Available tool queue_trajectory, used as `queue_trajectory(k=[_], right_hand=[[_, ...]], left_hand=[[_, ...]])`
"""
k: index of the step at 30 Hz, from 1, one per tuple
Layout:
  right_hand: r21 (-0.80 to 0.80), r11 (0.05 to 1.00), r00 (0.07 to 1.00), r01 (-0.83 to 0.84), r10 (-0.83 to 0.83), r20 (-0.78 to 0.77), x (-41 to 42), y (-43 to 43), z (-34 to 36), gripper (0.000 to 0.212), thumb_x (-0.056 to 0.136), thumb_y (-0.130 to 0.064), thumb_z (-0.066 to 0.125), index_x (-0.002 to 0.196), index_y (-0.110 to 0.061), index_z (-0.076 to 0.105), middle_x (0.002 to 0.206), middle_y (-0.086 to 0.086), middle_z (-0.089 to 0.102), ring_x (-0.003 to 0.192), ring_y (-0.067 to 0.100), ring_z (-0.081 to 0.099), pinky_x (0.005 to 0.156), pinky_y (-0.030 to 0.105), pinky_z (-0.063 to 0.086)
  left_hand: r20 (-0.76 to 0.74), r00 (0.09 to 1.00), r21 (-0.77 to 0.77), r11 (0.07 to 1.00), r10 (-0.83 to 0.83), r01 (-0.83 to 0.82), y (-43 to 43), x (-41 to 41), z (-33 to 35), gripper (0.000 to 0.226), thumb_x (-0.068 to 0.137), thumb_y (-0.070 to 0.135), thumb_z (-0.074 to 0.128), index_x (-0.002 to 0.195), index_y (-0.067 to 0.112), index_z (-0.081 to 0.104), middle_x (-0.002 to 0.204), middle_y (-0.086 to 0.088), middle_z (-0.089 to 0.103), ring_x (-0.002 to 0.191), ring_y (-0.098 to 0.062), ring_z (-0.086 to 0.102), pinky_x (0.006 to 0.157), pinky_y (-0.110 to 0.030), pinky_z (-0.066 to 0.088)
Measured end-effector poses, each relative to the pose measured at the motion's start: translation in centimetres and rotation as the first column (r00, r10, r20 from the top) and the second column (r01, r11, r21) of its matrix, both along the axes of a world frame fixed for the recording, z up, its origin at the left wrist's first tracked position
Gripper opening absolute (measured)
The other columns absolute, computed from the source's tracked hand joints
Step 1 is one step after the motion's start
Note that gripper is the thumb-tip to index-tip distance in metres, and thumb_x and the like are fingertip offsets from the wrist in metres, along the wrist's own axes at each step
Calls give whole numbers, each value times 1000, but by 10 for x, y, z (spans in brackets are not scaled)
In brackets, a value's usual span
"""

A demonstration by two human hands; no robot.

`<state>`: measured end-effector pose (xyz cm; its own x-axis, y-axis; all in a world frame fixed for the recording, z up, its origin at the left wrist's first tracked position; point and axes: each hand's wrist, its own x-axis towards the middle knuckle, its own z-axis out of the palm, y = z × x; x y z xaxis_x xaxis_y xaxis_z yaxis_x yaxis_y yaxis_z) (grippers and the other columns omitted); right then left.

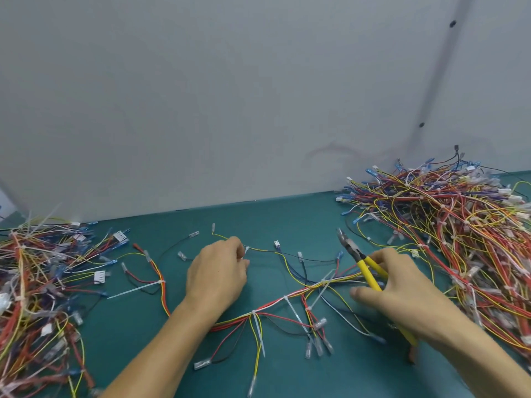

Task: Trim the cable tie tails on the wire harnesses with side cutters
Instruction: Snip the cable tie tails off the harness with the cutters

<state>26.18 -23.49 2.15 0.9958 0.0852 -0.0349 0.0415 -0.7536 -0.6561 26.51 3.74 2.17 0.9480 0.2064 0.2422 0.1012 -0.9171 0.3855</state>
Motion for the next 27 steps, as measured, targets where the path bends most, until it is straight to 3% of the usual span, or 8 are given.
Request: queue_trajectory(k=[3, 6, 8, 10, 13, 17, 24, 27], right_hand=[[-139, 989, 994, 58, -44, 103, 3, -9, 9, 36, 73, -48, 72, 98, -31, 53, 101, -5, 53, 92, 18, 52, 74, 31, 37], [-384, 923, 993, 34, 12, 118, 1, -17, 13, 32, 74, -51, 66, 99, -33, 59, 92, -7, 57, 91, 20, 56, 75, 32, 46], [-516, 856, 992, -32, 91, 90, -1, -18, 11, 26, 73, -51, 60, 95, -37, 56, 91, -9, 51, 97, 19, 57, 74, 29, 47], [-552, 829, 986, -89, 151, 68, -3, -16, 9, 25, 73, -51, 56, 95, -38, 56, 92, -9, 47, 100, 18, 57, 73, 28, 46], [-596, 796, 977, -111, 196, 81, -4, -10, 6, 34, 75, -49, 54, 107, -40, 57, 90, -10, 38, 104, 18, 56, 68, 28, 40], [-619, 780, 970, -96, 212, 117, -5, -6, 4, 30, 77, -46, 53, 105, -37, 57, 81, -10, 32, 104, 19, 56, 66, 28, 34], [-615, 782, 963, -105, 233, 133, -3, -6, 1, 28, 77, -46, 53, 103, -39, 57, 88, -10, 39, 102, 18, 56, 65, 27, 35], [-580, 804, 964, -132, 241, 113, -1, -7, 1, 15, 76, -46, 54, 89, -38, 53, 87, -10, 40, 100, 18, 56, 64, 28, 35]], left_hand=[[146, 968, -71, 974, -203, 215, -18, -2, 15, 10, 90, 25, 62, 97, 19, 67, 94, 2, 67, 93, -19, 59, 86, -35, 46], [205, 885, -42, 899, -418, 435, -45, 4, 24, 12, 90, 18, 63, 99, 16, 71, 98, 0, 68, 96, -18, 58, 90, -30, 41], [140, 838, -8, 846, -527, 534, -62, 12, 23, 16, 91, 17, 62, 104, 16, 72, 103, -1, 67, 100, -19, 58, 92, -29, 40], [12, 809, -17, 809, -588, 588, -75, 20, 17, 22, 89, 19, 64, 110, 16, 71, 107, -3, 67, 102, -18, 59, 93, -27, 41], [-114, 804, -143, 810, -584, 568, -81, 27, 1, 28, 82, 27, 73, 109, 18, 70, 103, 0, 70, 93, -11, 61, 85, -21, 44], [-54, 858, -324, 822, -511, 469, -79, 28, -15, 5, 83, 23, 71, 85, 19, 73, 82, 3, 72, 74, -6, 59, 70, -15, 42], [-12, 881, -455, 787, -474, 417, -79, 31, -22, 18, 85, 12, 67, 75, 26, 61, 66, 7, 66, 61, -4, 57, 69, -19, 48], [-7, 874, -498, 760, -485, 418, -78, 32, -24, 21, 88, 9, 63, 74, 25, 59, 63, 7, 64, 57, -3, 57, 68, -19, 49]])
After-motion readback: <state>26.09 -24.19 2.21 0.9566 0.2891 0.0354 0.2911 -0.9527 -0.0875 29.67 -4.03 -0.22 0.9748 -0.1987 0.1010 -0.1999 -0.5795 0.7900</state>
